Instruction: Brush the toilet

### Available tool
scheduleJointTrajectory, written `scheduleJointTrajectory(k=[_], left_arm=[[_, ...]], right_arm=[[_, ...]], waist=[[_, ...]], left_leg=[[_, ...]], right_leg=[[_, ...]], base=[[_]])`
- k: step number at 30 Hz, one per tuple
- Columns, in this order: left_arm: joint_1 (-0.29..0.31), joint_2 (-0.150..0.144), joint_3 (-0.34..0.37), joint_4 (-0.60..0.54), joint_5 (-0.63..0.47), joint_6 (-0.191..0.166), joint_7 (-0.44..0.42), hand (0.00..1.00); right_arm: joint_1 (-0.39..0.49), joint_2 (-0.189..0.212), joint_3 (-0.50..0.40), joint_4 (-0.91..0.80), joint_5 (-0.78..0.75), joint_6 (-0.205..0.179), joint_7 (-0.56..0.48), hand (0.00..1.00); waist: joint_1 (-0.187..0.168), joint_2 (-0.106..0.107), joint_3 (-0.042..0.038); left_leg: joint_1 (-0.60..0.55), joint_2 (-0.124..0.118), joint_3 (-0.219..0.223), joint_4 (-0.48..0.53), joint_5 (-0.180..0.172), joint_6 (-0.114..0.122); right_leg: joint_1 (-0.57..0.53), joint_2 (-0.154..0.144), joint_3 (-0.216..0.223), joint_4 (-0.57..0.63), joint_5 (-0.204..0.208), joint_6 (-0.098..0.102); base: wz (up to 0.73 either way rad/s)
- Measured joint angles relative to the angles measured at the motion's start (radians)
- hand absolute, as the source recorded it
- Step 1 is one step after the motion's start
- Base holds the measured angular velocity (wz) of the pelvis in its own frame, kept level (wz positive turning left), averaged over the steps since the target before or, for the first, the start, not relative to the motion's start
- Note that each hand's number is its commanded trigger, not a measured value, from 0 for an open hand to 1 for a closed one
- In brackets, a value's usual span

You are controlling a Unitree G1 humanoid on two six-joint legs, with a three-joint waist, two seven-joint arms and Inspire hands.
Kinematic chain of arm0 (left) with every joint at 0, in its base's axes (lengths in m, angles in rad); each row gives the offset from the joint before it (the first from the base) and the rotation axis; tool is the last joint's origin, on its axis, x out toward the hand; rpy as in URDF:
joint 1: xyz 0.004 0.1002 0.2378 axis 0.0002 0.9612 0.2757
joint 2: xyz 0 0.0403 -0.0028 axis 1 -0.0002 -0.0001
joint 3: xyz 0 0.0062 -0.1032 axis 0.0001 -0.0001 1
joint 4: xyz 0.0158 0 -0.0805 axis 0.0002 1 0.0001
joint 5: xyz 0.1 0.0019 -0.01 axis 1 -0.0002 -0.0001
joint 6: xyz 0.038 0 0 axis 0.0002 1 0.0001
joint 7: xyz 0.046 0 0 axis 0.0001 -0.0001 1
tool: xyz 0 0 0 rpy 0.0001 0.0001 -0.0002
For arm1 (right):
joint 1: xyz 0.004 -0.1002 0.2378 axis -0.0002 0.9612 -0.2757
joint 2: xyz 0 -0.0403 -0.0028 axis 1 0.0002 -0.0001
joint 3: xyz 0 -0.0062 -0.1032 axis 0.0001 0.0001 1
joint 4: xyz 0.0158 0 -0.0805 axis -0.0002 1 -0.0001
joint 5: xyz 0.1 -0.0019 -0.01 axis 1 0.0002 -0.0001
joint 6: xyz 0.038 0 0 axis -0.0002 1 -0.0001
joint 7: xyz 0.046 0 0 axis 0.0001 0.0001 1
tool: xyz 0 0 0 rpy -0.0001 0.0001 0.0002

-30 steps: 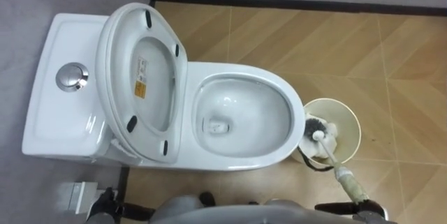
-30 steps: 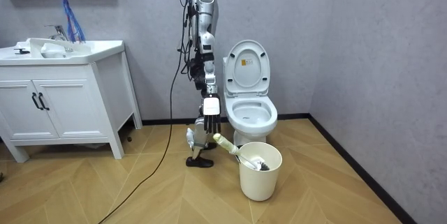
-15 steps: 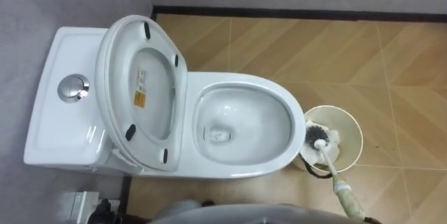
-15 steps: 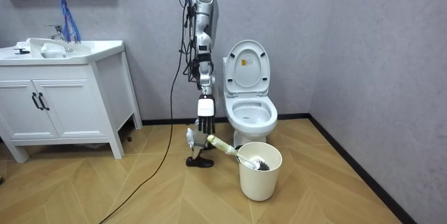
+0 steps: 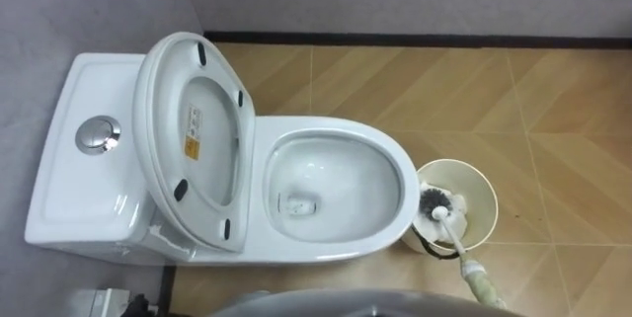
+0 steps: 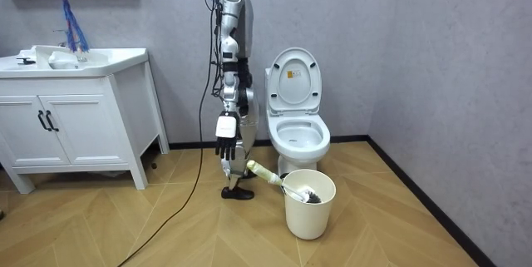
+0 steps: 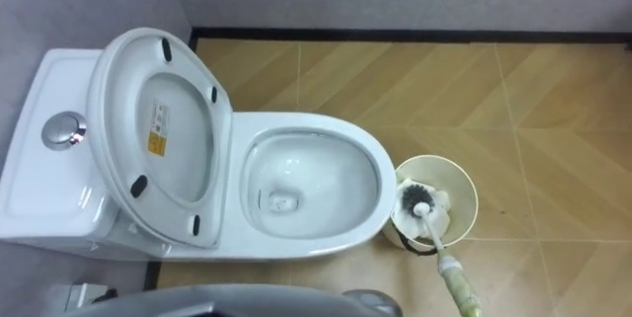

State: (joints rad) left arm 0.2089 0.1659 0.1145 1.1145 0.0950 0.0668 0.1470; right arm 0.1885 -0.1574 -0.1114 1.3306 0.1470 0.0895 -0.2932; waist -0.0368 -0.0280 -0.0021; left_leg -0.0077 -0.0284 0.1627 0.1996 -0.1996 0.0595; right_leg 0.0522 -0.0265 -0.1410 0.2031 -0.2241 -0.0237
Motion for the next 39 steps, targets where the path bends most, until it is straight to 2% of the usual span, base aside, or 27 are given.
scheduleJointTrajectory(k=[8, 12, 17, 19, 21, 23, 27, 34, 39], left_arm=[[0.001, 0.0, 0.001, 0.002, 0.018, 0.016, -0.003, 0.0], [0.001, 0.005, 0.001, 0.005, 0.018, 0.016, -0.003, 0.0], [-0.004, 0.006, 0.0, 0.004, 0.018, 0.01, -0.003, 0.0], [-0.006, 0.009, 0.0, 0.004, 0.018, 0.005, -0.003, 0.0], [-0.015, 0.011, 0.0, 0.004, 0.016, -0.006, -0.003, 0.0], [-0.03, 0.011, -0.003, 0.004, 0.018, -0.024, -0.003, 0.0], [-0.034, 0.015, -0.017, 0.004, 0.026, -0.03, -0.006, 0.0], [-0.102, 0.018, -0.064, 0.018, 0.005, -0.039, -0.009, 0.0], [-0.152, 0.018, -0.1, 0.033, -0.009, -0.056, -0.008, 0.0]], right_arm=[[-0.011, -0.001, -0.069, -0.041, 0.003, -0.002, -0.052, 0.0], [-0.031, -0.001, -0.069, -0.058, 0.001, -0.005, -0.078, 0.0], [-0.07, -0.007, -0.067, -0.127, 0.003, -0.024, -0.104, 0.0], [-0.093, -0.01, -0.066, -0.14, 0.003, -0.043, -0.106, 0.0], [-0.117, -0.015, -0.056, -0.136, 0.003, -0.055, -0.109, 0.0], [-0.151, -0.024, -0.029, -0.136, 0.0, -0.067, -0.108, 0.0], [-0.189, -0.039, -0.002, -0.134, 0.001, -0.069, -0.1, 0.0], [-0.268, -0.042, 0.004, -0.085, 0.009, -0.09, -0.097, 0.0], [-0.299, -0.048, 0.022, -0.068, 0.011, -0.103, -0.114, 0.0]], waist=[[-0.009, -0.012, 0.0013], [-0.006, -0.011, 0.0025], [-0.007, -0.009, 0.0102], [-0.005, -0.009, 0.0101], [-0.002, -0.007, 0.0061], [0.016, -0.004, 0.003], [0.021, -0.005, 0.0016], [0.019, -0.015, 0.006], [0.028, 0.003, 0.0151]], left_leg=[[0.005, -0.001, 0.007, 0.004, 0.001, 0.002], [0.002, -0.001, 0.007, 0.001, 0.001, 0.002], [-0.005, -0.001, 0.002, 0.0, 0.0, 0.001], [-0.009, -0.001, 0.0, 0.002, -0.001, 0.001], [-0.022, -0.001, -0.001, 0.004, -0.001, 0.001], [-0.043, 0.0, -0.002, 0.01, -0.001, 0.002], [-0.066, -0.001, -0.005, 0.015, 0.0, 0.002], [-0.148, -0.001, -0.03, 0.055, 0.003, 0.006], [-0.203, -0.001, -0.04, 0.08, 0.006, 0.012]], right_leg=[[0.004, 0.0, 0.011, -0.015, 0.001, 0.002], [0.003, 0.001, 0.01, -0.016, 0.002, 0.002], [-0.002, 0.001, 0.001, -0.016, 0.003, 0.0], [-0.003, 0.001, 0.0, -0.016, 0.003, 0.001], [-0.016, 0.001, -0.002, -0.015, 0.003, 0.0], [-0.034, 0.001, -0.003, -0.012, 0.006, 0.001], [-0.052, 0.0, -0.013, -0.015, 0.009, 0.002], [-0.107, -0.003, -0.043, -0.012, 0.015, 0.001], [-0.152, -0.006, -0.052, 0.013, 0.017, 0.001]], base=[[-0.01], [0.0], [0.03], [0.04], [0.02], [0.0], [0.02], [0.12], [0.06]])
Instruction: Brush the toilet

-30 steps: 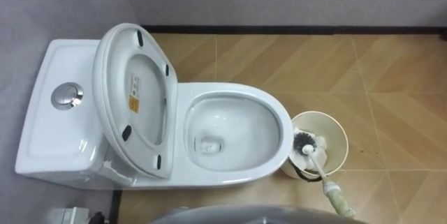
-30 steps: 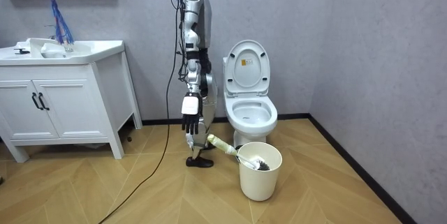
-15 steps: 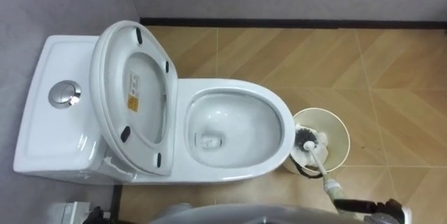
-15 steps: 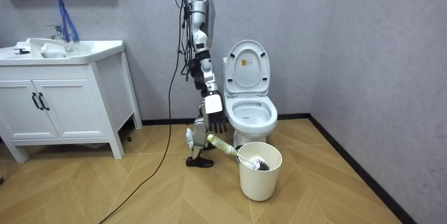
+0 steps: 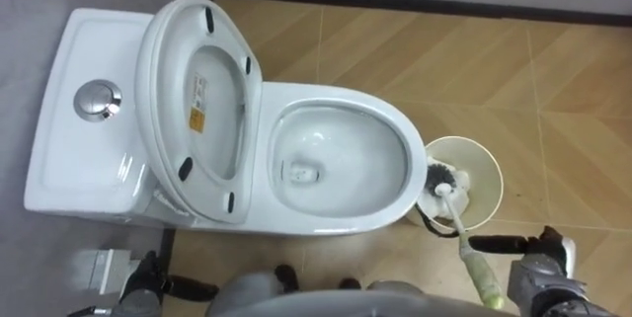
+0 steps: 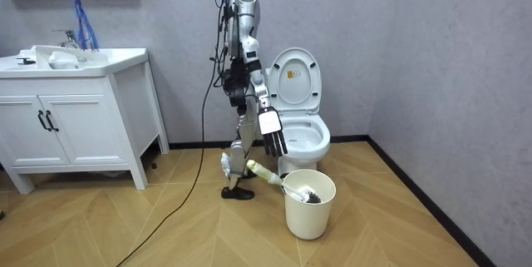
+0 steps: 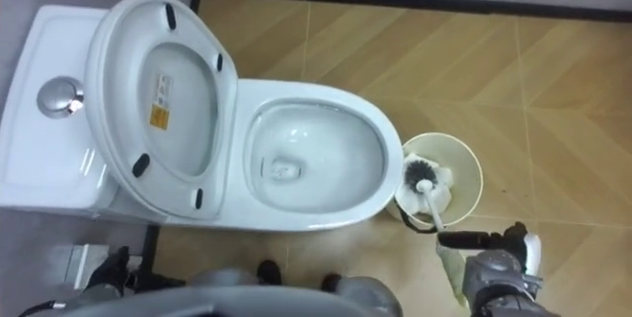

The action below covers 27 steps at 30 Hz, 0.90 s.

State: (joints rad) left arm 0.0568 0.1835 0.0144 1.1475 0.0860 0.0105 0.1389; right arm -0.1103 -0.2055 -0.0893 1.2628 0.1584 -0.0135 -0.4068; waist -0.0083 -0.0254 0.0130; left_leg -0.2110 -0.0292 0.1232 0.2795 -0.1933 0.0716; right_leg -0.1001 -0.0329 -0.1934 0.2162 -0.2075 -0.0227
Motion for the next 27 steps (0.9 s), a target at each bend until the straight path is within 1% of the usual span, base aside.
scheduleJointTrajectory(k=[1, 2, 3, 5, 6, 7, 9, 10, 11, 12, 13, 15, 16, 17, 18, 19, 20, 21, 23, 24, 26, 27], left_arm=[[-0.015, 0.0, 0.0, 0.0, -0.012, -0.006, 0.003, 0.0], [-0.031, 0.0, -0.003, 0.0, -0.017, -0.012, 0.006, 0.0], [-0.039, 0.0, -0.009, 0.001, -0.019, -0.015, 0.007, 0.0], [-0.072, -0.001, -0.048, 0.001, -0.034, -0.017, 0.009, 0.0], [-0.079, -0.001, -0.059, 0.003, -0.037, -0.018, 0.009, 0.0], [-0.096, -0.004, -0.073, 0.005, -0.039, -0.018, 0.009, 0.0], [-0.132, -0.01, -0.078, 0.01, -0.056, -0.018, 0.009, 0.0], [-0.158, -0.011, -0.078, 0.011, -0.059, -0.018, 0.009, 0.0], [-0.185, -0.01, -0.085, 0.009, -0.078, -0.019, 0.012, 0.0], [-0.196, -0.008, -0.095, 0.007, -0.083, -0.019, 0.016, 0.0], [-0.213, -0.009, -0.107, 0.003, -0.098, -0.02, 0.026, 0.0], [-0.224, -0.008, -0.11, -0.019, -0.098, -0.018, 0.035, 0.0], [-0.227, -0.007, -0.117, -0.041, -0.109, -0.017, 0.045, 0.0], [-0.228, -0.007, -0.118, -0.062, -0.122, -0.016, 0.049, 0.0], [-0.228, -0.006, -0.118, -0.071, -0.132, -0.016, 0.052, 0.0], [-0.228, -0.005, -0.118, -0.093, -0.156, -0.014, 0.059, 0.0], [-0.229, -0.006, -0.125, -0.122, -0.167, -0.012, 0.072, 0.0], [-0.231, -0.006, -0.133, -0.137, -0.171, -0.012, 0.077, 0.0], [-0.248, 0.0, -0.177, -0.19, -0.192, -0.013, 0.096, 0.0], [-0.252, 0.002, -0.187, -0.202, -0.195, -0.013, 0.097, 0.0], [-0.266, 0.006, -0.224, -0.253, -0.213, -0.015, 0.098, 0.0], [-0.266, 0.006, -0.228, -0.268, -0.213, -0.015, 0.097, 0.0]], right_arm=[[-0.011, 0.0, 0.01, 0.018, 0.003, -0.007, -0.003, 0.0], [-0.02, -0.001, 0.024, 0.033, 0.01, -0.008, -0.003, 0.0], [-0.022, -0.001, 0.032, 0.04, 0.019, -0.009, -0.003, 0.0], [-0.05, -0.002, 0.071, 0.079, 0.042, -0.007, 0.005, 0.0], [-0.057, -0.002, 0.077, 0.079, 0.042, -0.007, 0.009, 0.0], [-0.071, -0.003, 0.084, 0.079, 0.038, -0.007, 0.014, 0.0], [-0.102, -0.008, 0.084, 0.096, 0.032, -0.007, 0.013, 0.0], [-0.117, -0.015, 0.084, 0.101, 0.034, -0.006, 0.012, 0.0], [-0.132, -0.024, 0.088, 0.105, 0.043, -0.005, 0.012, 0.0], [-0.139, -0.029, 0.09, 0.107, 0.046, -0.005, 0.012, 0.0], [-0.154, -0.038, 0.091, 0.115, 0.049, 0.003, 0.012, 0.0], [-0.174, -0.044, 0.095, 0.119, 0.049, 0.017, 0.012, 0.0], [-0.184, -0.052, 0.102, 0.12, 0.05, 0.021, 0.012, 0.0], [-0.187, -0.06, 0.11, 0.119, 0.053, 0.027, 0.012, 0.0], [-0.189, -0.062, 0.115, 0.118, 0.058, 0.028, 0.012, 0.0], [-0.196, -0.068, 0.129, 0.118, 0.072, 0.029, 0.011, 0.0], [-0.197, -0.078, 0.136, 0.118, 0.083, 0.03, 0.009, 0.0], [-0.197, -0.084, 0.139, 0.118, 0.085, 0.03, 0.006, 0.0], [-0.212, -0.111, 0.162, 0.118, 0.088, 0.037, 0.002, 0.0], [-0.221, -0.118, 0.168, 0.119, 0.089, 0.037, 0.002, 0.0], [-0.254, -0.136, 0.199, 0.119, 0.102, 0.036, 0.002, 0.0], [-0.26, -0.138, 0.206, 0.119, 0.104, 0.036, 0.002, 0.0]], waist=[[0.002, 0.005, -0.0001], [0.011, 0.008, 0.0003], [0.012, 0.008, 0.0002], [0.022, 0.01, 0.0014], [0.023, 0.01, 0.0017], [0.027, 0.013, 0.0051], [0.027, 0.02, 0.0154], [0.028, 0.025, 0.0201], [0.031, 0.029, 0.0232], [0.034, 0.029, 0.0237], [0.042, 0.03, 0.0249], [0.046, 0.029, 0.0251], [0.045, 0.028, 0.0259], [0.047, 0.029, 0.0262], [0.049, 0.029, 0.0262], [0.053, 0.029, 0.0264], [0.06, 0.029, 0.0264], [0.064, 0.029, 0.0264], [0.071, 0.032, 0.028], [0.071, 0.035, 0.0301], [0.071, 0.04, 0.0347], [0.072, 0.04, 0.0349]], left_leg=[[-0.026, 0.0, -0.007, 0.015, 0.001, 0.001], [-0.051, 0.001, -0.013, 0.027, 0.001, 0.002], [-0.063, 0.001, -0.016, 0.033, 0.002, 0.003], [-0.121, 0.004, -0.018, 0.066, 0.004, 0.007], [-0.135, 0.004, -0.019, 0.072, 0.005, 0.008], [-0.167, 0.004, -0.022, 0.095, 0.007, 0.011], [-0.223, 0.005, -0.031, 0.137, 0.006, 0.012], [-0.267, 0.002, -0.04, 0.164, 0.006, 0.017], [-0.314, 0.0, -0.045, 0.193, 0.006, 0.024], [-0.338, -0.001, -0.044, 0.209, 0.004, 0.027], [-0.382, -0.004, -0.045, 0.239, 0.001, 0.031], [-0.444, -0.011, -0.046, 0.282, -0.002, 0.035], [-0.487, -0.02, -0.046, 0.308, -0.002, 0.035], [-0.53, -0.024, -0.046, 0.333, 0.0, 0.036], [-0.549, -0.024, -0.046, 0.346, 0.002, 0.036], [-0.585, -0.025, -0.046, 0.369, 0.005, 0.036], [-0.627, -0.027, -0.045, 0.398, 0.004, 0.037], [-0.648, -0.028, -0.045, 0.413, 0.004, 0.037], [-0.732, -0.034, -0.043, 0.473, 0.002, 0.04], [-0.753, -0.034, -0.043, 0.491, 0.001, 0.04], [-0.833, -0.035, -0.043, 0.551, -0.003, 0.04], [-0.85, -0.035, -0.043, 0.564, -0.004, 0.04]], right_leg=[[-0.024, -0.001, -0.002, 0.013, 0.0, 0.0], [-0.048, 0.0, -0.003, 0.025, 0.0, 0.0], [-0.062, -0.001, -0.004, 0.034, -0.001, -0.001], [-0.132, -0.005, -0.001, 0.096, -0.007, 0.0], [-0.148, -0.007, -0.002, 0.108, -0.009, 0.0], [-0.179, -0.01, -0.003, 0.132, -0.01, 0.0], [-0.227, -0.013, -0.008, 0.166, -0.014, -0.001], [-0.27, -0.021, -0.018, 0.201, -0.023, -0.004], [-0.322, -0.027, -0.02, 0.248, -0.031, -0.003], [-0.35, -0.032, -0.02, 0.274, -0.038, -0.004], [-0.4, -0.037, -0.019, 0.328, -0.051, -0.005], [-0.474, -0.051, -0.016, 0.39, -0.067, -0.007], [-0.526, -0.063, -0.009, 0.436, -0.085, -0.006], [-0.575, -0.072, -0.006, 0.473, -0.095, -0.005], [-0.595, -0.072, -0.005, 0.488, -0.098, -0.007], [-0.636, -0.076, -0.004, 0.519, -0.103, -0.012], [-0.676, -0.088, -0.004, 0.555, -0.11, -0.015], [-0.694, -0.089, -0.004, 0.575, -0.115, -0.016], [-0.782, -0.106, -0.002, 0.654, -0.133, -0.021], [-0.803, -0.108, -0.002, 0.672, -0.137, -0.022], [-0.882, -0.124, -0.004, 0.742, -0.155, -0.027], [-0.9, -0.126, -0.004, 0.757, -0.158, -0.029]], base=[[0.08], [0.07], [0.05], [0.04], [0.0], [0.05], [0.09], [0.17], [0.16], [0.12], [0.05], [0.09], [0.15], [0.14], [0.08], [0.06], [0.08], [0.11], [0.12], [0.08], [0.09], [0.08]])
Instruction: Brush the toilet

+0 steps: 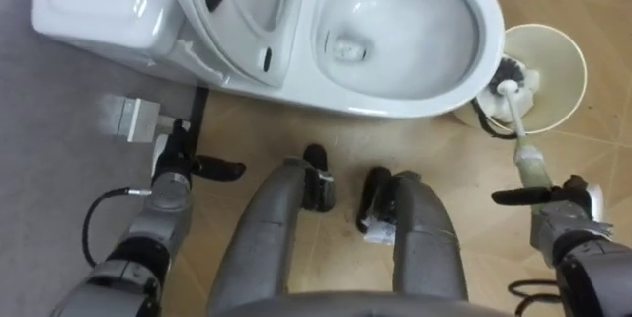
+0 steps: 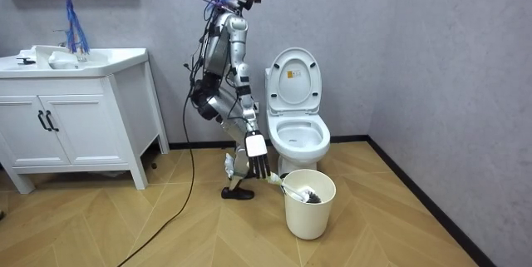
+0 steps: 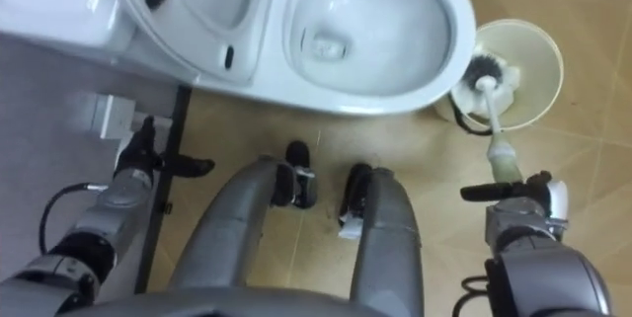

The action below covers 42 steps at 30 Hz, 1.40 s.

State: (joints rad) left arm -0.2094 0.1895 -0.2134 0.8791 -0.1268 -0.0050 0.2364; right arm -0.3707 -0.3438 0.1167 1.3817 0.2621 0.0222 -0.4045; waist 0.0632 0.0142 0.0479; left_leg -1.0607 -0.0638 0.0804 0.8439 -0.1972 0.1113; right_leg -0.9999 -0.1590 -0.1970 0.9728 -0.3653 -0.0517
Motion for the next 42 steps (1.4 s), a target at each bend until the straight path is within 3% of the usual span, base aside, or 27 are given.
scheduleJointTrajectory(k=[8, 18, 19, 20, 28, 35, 42], left_arm=[[-0.021, 0.002, -0.047, -0.155, 0.01, -0.001, -0.013, 0.0], [-0.017, 0.016, -0.086, -0.208, 0.012, -0.001, -0.013, 0.0], [-0.016, 0.016, -0.09, -0.213, 0.011, -0.001, -0.013, 0.0], [-0.017, 0.02, -0.106, -0.213, 0.011, -0.001, -0.013, 0.0], [-0.01, 0.025, -0.144, -0.23, 0.009, -0.001, -0.015, 0.0], [0.029, 0.033, -0.143, -0.284, 0.001, -0.003, -0.036, 0.0], [0.042, 0.044, -0.142, -0.284, 0.0, -0.011, -0.056, 0.0]], right_arm=[[-0.041, -0.028, 0.039, -0.005, 0.007, -0.004, 0.0, 0.0], [-0.033, -0.068, 0.117, -0.013, -0.001, -0.021, -0.014, 0.0], [-0.038, -0.069, 0.122, -0.017, -0.001, -0.021, -0.021, 0.7], [-0.037, -0.07, 0.135, -0.019, 0.0, -0.021, -0.023, 1.0], [-0.038, -0.081, 0.178, -0.021, 0.022, -0.024, 0.008, 1.0], [0.0, -0.082, 0.19, -0.019, 0.118, -0.031, 0.033, 1.0], [0.013, -0.079, 0.198, -0.019, 0.141, -0.021, 0.072, 1.0]], waist=[[0.027, 0.005, 0.0026], [0.032, 0.01, 0.0033], [0.036, 0.011, 0.0033], [0.039, 0.011, 0.0033], [0.05, 0.011, 0.0032], [0.043, 0.01, 0.0037], [0.027, 0.007, 0.0047]], left_leg=[[-0.166, -0.002, 0.001, 0.171, -0.034, -0.005], [-0.221, 0.005, 0.0, 0.224, -0.046, -0.023], [-0.228, 0.006, 0.0, 0.23, -0.047, -0.026], [-0.229, 0.005, 0.001, 0.233, -0.049, -0.028], [-0.229, 0.011, 0.001, 0.236, -0.061, -0.041], [-0.222, 0.001, -0.002, 0.254, -0.086, -0.049], [-0.22, 0.016, -0.006, 0.286, -0.109, -0.046]], right_leg=[[-0.16, -0.032, -0.002, 0.19, -0.059, -0.03], [-0.216, -0.032, -0.001, 0.246, -0.079, -0.048], [-0.223, -0.031, -0.001, 0.252, -0.08, -0.049], [-0.224, -0.033, -0.001, 0.257, -0.082, -0.049], [-0.227, -0.03, -0.001, 0.264, -0.096, -0.064], [-0.215, -0.034, -0.006, 0.279, -0.111, -0.081], [-0.203, -0.03, -0.009, 0.296, -0.129, -0.077]], base=[[0.08], [0.01], [0.0], [0.0], [0.01], [0.02], [-0.03]])
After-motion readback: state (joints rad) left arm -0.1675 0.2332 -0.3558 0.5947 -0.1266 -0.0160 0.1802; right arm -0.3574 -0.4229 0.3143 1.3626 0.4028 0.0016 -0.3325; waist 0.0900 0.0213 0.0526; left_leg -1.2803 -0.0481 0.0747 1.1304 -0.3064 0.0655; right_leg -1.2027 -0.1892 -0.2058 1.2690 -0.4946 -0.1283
